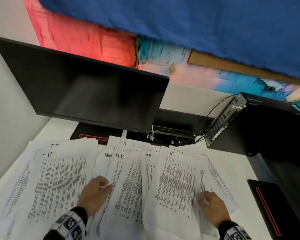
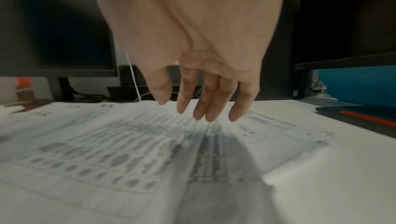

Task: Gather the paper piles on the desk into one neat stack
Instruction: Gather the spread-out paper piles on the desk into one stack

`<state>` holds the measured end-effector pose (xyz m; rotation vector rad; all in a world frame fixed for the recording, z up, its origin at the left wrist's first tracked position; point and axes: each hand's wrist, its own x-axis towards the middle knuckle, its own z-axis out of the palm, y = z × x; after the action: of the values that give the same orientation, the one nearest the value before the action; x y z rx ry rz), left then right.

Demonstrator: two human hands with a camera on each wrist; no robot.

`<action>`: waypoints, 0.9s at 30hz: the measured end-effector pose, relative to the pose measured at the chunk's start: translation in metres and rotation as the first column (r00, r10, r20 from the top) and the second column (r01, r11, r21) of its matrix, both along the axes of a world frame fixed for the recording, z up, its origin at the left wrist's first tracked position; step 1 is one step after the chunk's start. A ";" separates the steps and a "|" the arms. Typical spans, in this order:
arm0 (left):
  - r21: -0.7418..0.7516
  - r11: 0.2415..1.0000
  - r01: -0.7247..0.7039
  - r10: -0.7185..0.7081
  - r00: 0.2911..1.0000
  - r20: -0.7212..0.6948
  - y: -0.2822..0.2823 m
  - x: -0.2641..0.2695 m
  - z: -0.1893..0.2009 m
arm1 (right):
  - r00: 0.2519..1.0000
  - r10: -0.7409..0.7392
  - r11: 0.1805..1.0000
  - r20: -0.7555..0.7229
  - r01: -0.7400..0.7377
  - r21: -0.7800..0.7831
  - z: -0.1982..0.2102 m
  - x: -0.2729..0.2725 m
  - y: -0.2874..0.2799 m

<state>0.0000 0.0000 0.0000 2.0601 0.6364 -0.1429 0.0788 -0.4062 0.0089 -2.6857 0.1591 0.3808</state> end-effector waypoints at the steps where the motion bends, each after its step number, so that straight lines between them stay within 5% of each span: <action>1: 0.055 0.998 -0.027 0.027 1.000 -0.009 0.000 0.005 -0.004 | 1.000 -0.002 1.000 -0.020 0.002 0.000 -0.004 0.009 -0.010; 8: 0.156 0.973 -0.167 0.189 0.973 -0.135 -0.010 0.019 -0.031 | 0.959 -0.253 0.961 -0.127 0.235 -0.144 -0.012 0.063 -0.069; 12: 0.154 0.967 -0.201 0.220 0.969 -0.117 -0.019 0.018 -0.034 | 0.936 -0.295 0.947 -0.193 0.314 0.075 -0.032 0.075 -0.086; 23: 0.088 0.956 -0.280 0.290 0.949 -0.126 -0.047 0.035 -0.026 | 0.942 -0.198 0.912 -0.270 0.278 0.301 -0.017 0.054 -0.020; 27: 0.340 0.890 -0.303 0.302 0.952 0.057 -0.059 0.049 -0.014 | 0.904 -0.346 0.785 -0.253 0.426 0.449 -0.019 0.052 0.001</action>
<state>0.0494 -0.0595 -0.0140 2.2600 1.0325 0.1661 0.1310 -0.4047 -0.0096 -2.0431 0.5727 0.4318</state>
